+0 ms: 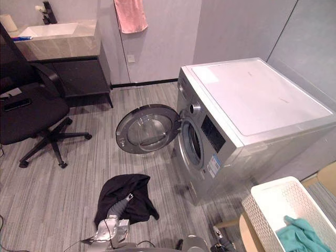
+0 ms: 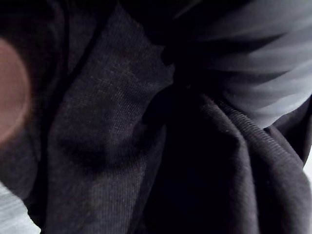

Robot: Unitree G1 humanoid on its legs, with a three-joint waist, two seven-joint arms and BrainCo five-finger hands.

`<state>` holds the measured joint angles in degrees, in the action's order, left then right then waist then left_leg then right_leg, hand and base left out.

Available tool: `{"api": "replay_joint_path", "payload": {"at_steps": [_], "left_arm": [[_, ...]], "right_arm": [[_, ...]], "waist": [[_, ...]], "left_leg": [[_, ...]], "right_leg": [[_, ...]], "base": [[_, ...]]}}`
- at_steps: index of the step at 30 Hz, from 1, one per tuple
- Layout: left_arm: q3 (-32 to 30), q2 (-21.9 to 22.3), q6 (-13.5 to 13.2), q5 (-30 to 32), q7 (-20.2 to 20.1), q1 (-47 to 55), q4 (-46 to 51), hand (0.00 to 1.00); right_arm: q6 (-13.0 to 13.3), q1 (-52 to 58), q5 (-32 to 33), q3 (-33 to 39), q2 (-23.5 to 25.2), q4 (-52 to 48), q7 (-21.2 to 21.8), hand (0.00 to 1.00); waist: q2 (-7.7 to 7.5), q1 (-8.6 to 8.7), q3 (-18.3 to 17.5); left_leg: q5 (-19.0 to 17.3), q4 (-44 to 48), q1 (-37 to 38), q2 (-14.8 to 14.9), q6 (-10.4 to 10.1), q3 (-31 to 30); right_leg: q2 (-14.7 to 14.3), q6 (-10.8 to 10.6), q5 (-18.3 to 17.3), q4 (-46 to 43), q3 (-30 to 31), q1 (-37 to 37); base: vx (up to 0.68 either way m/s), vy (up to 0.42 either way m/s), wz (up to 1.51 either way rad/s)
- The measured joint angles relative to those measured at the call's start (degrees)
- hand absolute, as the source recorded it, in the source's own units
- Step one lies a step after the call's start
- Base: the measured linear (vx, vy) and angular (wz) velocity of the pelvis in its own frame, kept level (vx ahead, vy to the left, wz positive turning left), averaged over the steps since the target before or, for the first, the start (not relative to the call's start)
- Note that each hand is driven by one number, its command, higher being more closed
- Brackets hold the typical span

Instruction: Pick up the laundry basket with both hands and put the clothes into the washing machine.

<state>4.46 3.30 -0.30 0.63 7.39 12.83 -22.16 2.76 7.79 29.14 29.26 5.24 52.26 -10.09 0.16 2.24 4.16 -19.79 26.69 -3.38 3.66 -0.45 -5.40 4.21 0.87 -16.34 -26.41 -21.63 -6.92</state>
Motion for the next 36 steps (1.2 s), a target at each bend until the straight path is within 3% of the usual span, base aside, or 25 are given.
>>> {"api": "replay_joint_path", "payload": {"at_steps": [2, 3, 4, 5, 6, 7, 8, 9, 11, 13, 14, 15, 17, 18, 19, 20, 22, 23, 25, 27, 29, 30, 32, 34, 36], "left_arm": [[0.6, 0.1, 0.0, -0.1, -0.4, 0.2, 0.7, 1.00], [0.6, 0.1, 0.0, -0.1, -0.9, 0.7, 1.3, 1.00], [0.6, 0.1, 0.0, -0.1, -1.2, 1.1, 1.9, 1.00], [0.4, 0.1, 0.0, -0.1, -1.2, 1.4, 2.0, 1.00], [0.2, 0.1, 0.0, -0.1, -1.2, 1.5, 2.0, 1.00], [-0.4, 0.0, 0.0, -0.2, -1.2, 2.1, 2.0, 1.00], [-0.7, -0.1, 0.0, -0.2, -1.1, 2.4, 2.0, 1.00], [-1.0, -0.4, 0.0, -0.2, -0.9, 2.4, 2.0, 1.00], [-1.8, -0.7, 0.0, -0.6, -0.7, 2.5, 1.9, 1.00], [-1.5, 0.0, -0.4, -1.3, 0.2, 3.0, 1.9, 1.00], [-1.6, 0.0, -0.5, -1.5, 0.3, 3.2, 1.9, 1.00], [-1.9, 0.0, -0.5, -2.0, 0.5, 4.0, 1.8, 1.00], [-1.6, 0.5, -0.5, -2.3, 0.4, 5.3, 0.9, 1.00], [-1.5, -0.2, -0.4, -2.3, 0.3, 5.2, -0.5, 1.00], [-2.5, -2.0, 0.2, -2.2, 0.4, 4.3, -2.8, 1.00], [-2.5, -2.9, 0.2, -2.2, 0.4, 4.2, -2.9, 1.00], [-0.8, -4.0, 0.1, -2.1, 0.1, 3.7, -1.4, 1.00], [0.1, -4.5, 0.0, -1.9, 0.0, 3.5, -0.8, 1.00], [2.3, -4.8, -0.2, -0.2, -1.0, 2.2, 0.5, 1.00], [2.4, -4.5, -0.2, 0.2, -1.1, 1.6, 1.0, 1.00], [1.6, -3.6, -0.2, 0.1, -0.8, 1.4, 1.4, 1.00], [0.9, -3.4, -0.3, 0.1, -0.7, 1.5, 1.5, 1.00], [-0.9, -3.2, -0.3, 0.0, 0.2, 2.2, 1.4, 1.00], [-1.3, -2.3, -0.3, -0.2, 0.4, 2.8, 0.8, 1.00], [-1.9, -0.6, -0.3, -0.4, 0.4, 2.7, -0.3, 1.00]], "right_arm": [[0.8, 0.5, 0.2, 0.0, 0.0, -1.0, -0.2, 0.00], [0.9, 0.5, 0.6, -0.1, 0.1, -0.9, -0.3, 0.00], [0.9, 0.5, 0.7, -0.3, 0.1, -1.0, -0.3, 0.00], [0.9, 0.7, 0.9, -1.2, -0.1, -1.8, -0.6, 0.00], [1.2, 0.6, 1.7, -1.9, 0.0, -2.3, -0.9, 0.00], [1.8, 0.2, 2.6, -3.9, 0.0, -3.7, -1.3, 0.00], [2.0, -0.2, 3.0, -5.2, -0.1, -4.0, -1.4, 0.00], [2.2, -1.0, 3.7, -7.7, -0.2, -4.4, -1.5, 0.00], [2.3, -1.9, 4.4, -10.3, -0.3, -4.5, -1.5, 0.00], [2.9, -2.5, 4.5, -10.9, -0.3, -5.3, -1.9, 0.00], [3.2, -2.7, 4.5, -11.2, -0.3, -5.3, -2.1, 0.00], [3.3, -3.0, 4.2, -11.3, -0.3, -5.3, -2.2, 0.00], [3.5, -2.6, 3.6, -10.5, -0.7, -5.2, -2.3, 0.00], [3.3, -3.1, 3.3, -9.5, -0.9, -2.7, -2.2, 0.00], [1.7, -3.2, 2.7, -9.8, -0.9, 0.6, -2.0, 0.00], [1.3, -2.4, 2.4, -9.2, -0.8, 0.7, -2.1, 0.00], [1.4, -0.6, 2.3, -6.9, -0.3, 0.6, -2.0, 0.00], [1.3, -0.3, 2.3, -6.6, -0.3, 0.6, -1.9, 0.00], [1.2, 0.5, 2.2, -5.0, -0.2, 0.4, -0.9, 0.00], [0.8, 0.4, 1.8, -5.0, -0.2, 0.3, -0.8, 0.00], [0.8, 0.5, 1.0, -4.5, -0.2, -1.0, -0.9, 0.00], [0.9, 0.6, 0.6, -4.6, -0.6, -1.2, -0.8, 0.00], [0.9, 0.8, -0.2, -6.1, -0.7, -1.2, -0.7, 0.00], [0.9, 0.9, -0.7, -7.3, -0.9, -0.9, 0.0, 0.00], [1.0, 0.9, -1.1, -7.3, -0.9, -1.0, 0.3, 0.00]], "waist": [[1.39, 0.42, -0.9], [1.57, 0.46, -0.9], [1.61, 0.52, -0.9], [2.32, 0.26, -0.6], [2.81, 0.01, -0.3], [2.20, -0.78, 0.0], [2.30, -1.15, 0.0], [2.03, -1.56, 0.0], [0.54, -2.08, 0.1], [-0.24, -3.29, -0.1], [-0.11, -3.24, -0.2], [0.13, -3.49, -0.3], [1.53, -4.56, -2.0], [0.83, -4.36, -2.1], [-2.81, -3.21, -3.2], [-3.72, -2.56, -3.8], [-4.09, -1.62, -4.1], [-4.20, -1.50, -4.2], [-3.45, -1.75, -5.4], [-2.33, -2.02, -5.6], [-0.59, -1.71, -5.1], [0.14, -1.72, -4.7], [-1.06, -1.57, -4.5], [-1.33, -1.61, -4.4], [-1.29, -1.69, -4.4]], "left_leg": [[-1.0, 11.5, -3.5, 1.4, -1.8, -1.8], [0.2, 16.8, -5.1, 1.8, -4.2, -2.3], [2.2, 22.3, -6.7, 2.6, -7.9, -2.7], [8.8, 32.7, -10.0, 4.7, -14.0, -2.0], [12.9, 36.4, -11.3, 5.5, -13.9, -1.2], [14.1, 42.4, -13.8, 7.3, -11.0, 1.2], [12.5, 43.3, -14.5, 8.0, -8.4, 2.5], [9.4, 41.7, -16.0, 9.4, -3.8, 4.8], [6.4, 32.6, -17.3, 10.4, -1.0, 6.4], [6.6, 11.6, -16.0, 10.1, -1.0, 0.8], [7.1, 6.9, -15.6, 10.0, -1.4, -2.6], [8.6, -0.6, -14.2, 9.9, -3.6, -9.2], [10.8, -4.2, -11.7, 9.7, -6.2, -15.5], [9.4, -0.7, -12.8, 8.2, -14.2, -13.6], [7.8, 1.1, -12.8, 4.8, -12.5, -11.7], [7.4, 1.6, -12.8, 3.6, -11.7, -11.2], [6.9, 2.3, -12.1, 1.9, -9.9, -9.0], [6.8, 2.2, -12.0, 1.5, -9.4, -7.9], [6.4, 1.7, -11.4, 1.2, -7.6, -3.0], [7.0, -0.3, -10.0, 1.4, -6.3, 1.1], [7.6, -3.2, -6.2, 2.5, -4.7, 6.8], [7.5, -3.8, -5.2, 3.7, -4.5, 8.6], [7.5, -5.9, -1.7, 5.0, -4.2, 13.7], [7.1, -7.6, 0.9, 5.9, -4.1, 17.5], [7.2, -8.5, 1.2, 6.6, -4.9, 20.3]], "right_leg": [[-2.4, 0.8, -1.7, 0.7, -0.6, 2.6], [-3.0, 0.9, -2.2, 0.7, -0.7, 4.0], [-3.7, 0.9, -2.4, 1.0, -0.5, 5.6], [-5.6, 1.1, -2.6, 2.9, 0.7, 9.1], [-6.4, 1.1, -2.5, 4.0, 1.7, 10.5], [-7.1, 1.6, -2.2, 5.8, 4.7, 13.1], [-7.2, 1.7, -2.2, 6.3, 6.2, 13.8], [-6.3, 1.4, -2.0, 7.4, 9.0, 14.8], [-3.8, 0.1, -1.2, 9.4, 13.4, 16.3], [-0.6, -1.2, -0.5, 10.4, 20.1, 16.6], [-0.1, -1.2, -0.6, 10.4, 21.7, 16.5], [0.5, -2.2, -1.0, 10.2, 25.1, 16.3], [1.7, -7.3, -3.7, 9.8, 30.6, 15.5], [4.1, -9.9, -5.4, 9.7, 33.0, 15.7], [7.2, -9.5, -4.7, 9.0, 35.3, 15.2], [7.9, -9.1, -2.0, 8.6, 35.9, 14.7], [9.8, -11.8, 5.2, 9.1, 37.5, 14.3], [10.5, -12.8, 6.5, 9.1, 38.3, 13.8], [12.1, -13.0, 12.0, 8.4, 41.4, 9.8], [13.4, -11.1, 15.7, 7.5, 40.5, 6.9], [15.2, -6.2, 21.4, 6.8, 30.1, 3.7], [15.2, -6.1, 19.9, 4.4, 27.3, 2.4], [15.0, -4.8, 11.8, -5.5, 14.2, -0.3], [12.9, -7.5, 5.1, -7.1, 6.6, -0.7], [11.3, -9.0, 1.9, -2.7, 5.4, -0.2]], "base": [[0.25, -0.066, 0.01], [0.30, -0.060, -0.07], [0.37, -0.054, -0.27], [0.30, -0.023, -0.39], [0.35, 0.007, -0.85], [0.23, 0.035, -0.90], [0.28, 0.079, -1.27], [0.30, 0.128, -1.21], [0.32, 0.180, -1.16], [0.38, 0.346, -1.18], [0.32, 0.439, -1.20], [0.28, 0.548, -1.38], [0.27, 0.560, -1.40], [0.20, 0.458, -0.83], [0.30, 0.597, -0.45], [0.28, 0.523, -0.21], [0.21, 0.380, -0.17], [0.12, 0.285, -0.37], [0.07, 0.300, -0.90], [0.03, 0.223, -1.14], [0.02, 0.200, -1.30], [-0.01, 0.080, -1.22], [-0.07, -0.011, -1.23], [-0.04, -0.074, -1.18], [-0.03, -0.152, -0.90]]}}
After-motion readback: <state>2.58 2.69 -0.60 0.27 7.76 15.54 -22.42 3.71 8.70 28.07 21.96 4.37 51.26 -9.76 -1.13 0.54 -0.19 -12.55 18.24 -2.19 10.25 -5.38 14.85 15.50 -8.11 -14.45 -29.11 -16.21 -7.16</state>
